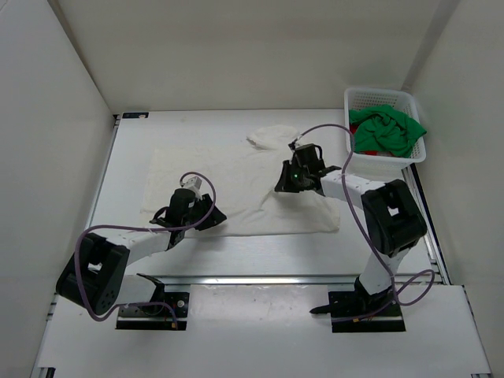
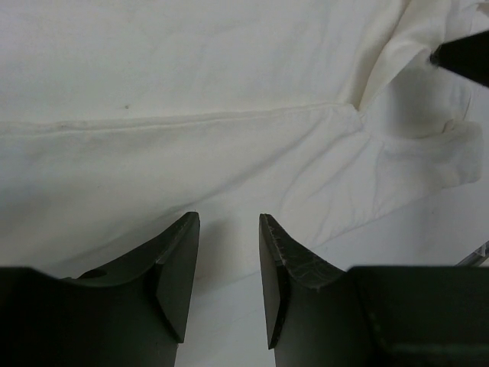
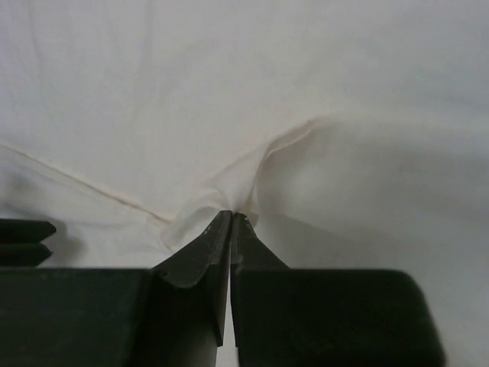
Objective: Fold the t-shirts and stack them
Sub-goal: Fold the flattened tshirt in 1/3 of the way
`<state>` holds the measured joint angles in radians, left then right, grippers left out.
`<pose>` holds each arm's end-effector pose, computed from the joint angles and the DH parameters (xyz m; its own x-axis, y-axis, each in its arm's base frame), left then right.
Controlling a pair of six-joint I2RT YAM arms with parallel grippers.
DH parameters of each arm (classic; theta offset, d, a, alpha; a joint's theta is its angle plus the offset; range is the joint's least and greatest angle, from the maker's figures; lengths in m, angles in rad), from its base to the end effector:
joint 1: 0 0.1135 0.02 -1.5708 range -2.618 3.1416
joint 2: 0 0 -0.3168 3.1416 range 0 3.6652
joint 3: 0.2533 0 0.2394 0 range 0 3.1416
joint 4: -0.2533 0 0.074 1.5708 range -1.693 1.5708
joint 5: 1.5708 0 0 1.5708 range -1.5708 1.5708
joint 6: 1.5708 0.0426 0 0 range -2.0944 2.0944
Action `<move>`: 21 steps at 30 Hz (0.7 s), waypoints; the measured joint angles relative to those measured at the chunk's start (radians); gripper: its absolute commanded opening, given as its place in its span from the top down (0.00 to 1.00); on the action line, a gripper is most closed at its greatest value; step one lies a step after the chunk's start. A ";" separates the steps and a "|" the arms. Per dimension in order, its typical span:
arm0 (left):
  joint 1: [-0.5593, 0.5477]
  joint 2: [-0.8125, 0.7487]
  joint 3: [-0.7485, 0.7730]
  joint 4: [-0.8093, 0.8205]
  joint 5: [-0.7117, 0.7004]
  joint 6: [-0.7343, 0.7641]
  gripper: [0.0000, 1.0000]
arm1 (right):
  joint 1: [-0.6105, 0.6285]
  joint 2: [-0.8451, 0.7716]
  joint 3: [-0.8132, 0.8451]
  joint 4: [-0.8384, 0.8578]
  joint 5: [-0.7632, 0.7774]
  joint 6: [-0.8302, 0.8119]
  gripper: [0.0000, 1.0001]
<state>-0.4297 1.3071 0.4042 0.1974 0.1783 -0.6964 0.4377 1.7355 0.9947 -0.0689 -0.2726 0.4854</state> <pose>0.1935 -0.0970 0.1994 -0.7939 -0.3306 -0.5103 0.0306 0.8165 -0.5766 0.3237 0.1642 0.2306 -0.8490 0.0988 -0.5191 -0.2038 0.8451 0.4942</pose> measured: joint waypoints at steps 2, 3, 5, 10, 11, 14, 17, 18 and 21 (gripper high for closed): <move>-0.001 0.001 0.000 0.003 0.002 -0.003 0.52 | 0.008 0.042 0.077 -0.030 0.016 -0.018 1.00; -0.002 0.001 -0.001 0.005 0.002 -0.003 0.52 | 0.013 0.067 0.120 -0.046 0.024 -0.025 1.00; -0.003 0.001 -0.002 0.008 0.002 -0.005 0.52 | 0.030 0.122 0.209 -0.087 0.050 -0.052 1.00; -0.004 -0.003 -0.004 0.008 0.002 -0.010 0.53 | 0.103 0.235 0.384 -0.171 0.126 -0.130 0.94; -0.003 -0.006 -0.004 0.006 0.001 -0.011 0.52 | 0.118 0.247 0.403 -0.183 0.140 -0.143 0.89; -0.003 -0.024 -0.004 0.000 0.000 -0.011 0.52 | 0.152 0.262 0.434 -0.201 0.161 -0.172 0.79; -0.006 -0.049 -0.004 -0.014 -0.014 -0.010 0.51 | 0.169 0.256 0.433 -0.189 0.156 -0.189 0.68; -0.013 -0.060 -0.004 -0.019 -0.023 -0.010 0.51 | 0.169 0.251 0.428 -0.185 0.155 -0.194 0.67; -0.047 -0.066 0.001 -0.031 -0.053 -0.005 0.51 | 0.156 0.181 0.341 -0.150 0.148 -0.185 0.62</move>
<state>-0.4763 1.2407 0.4049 0.1669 0.1257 -0.7010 0.5934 1.9163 1.3354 -0.2192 -0.1249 0.3004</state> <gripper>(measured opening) 0.484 0.338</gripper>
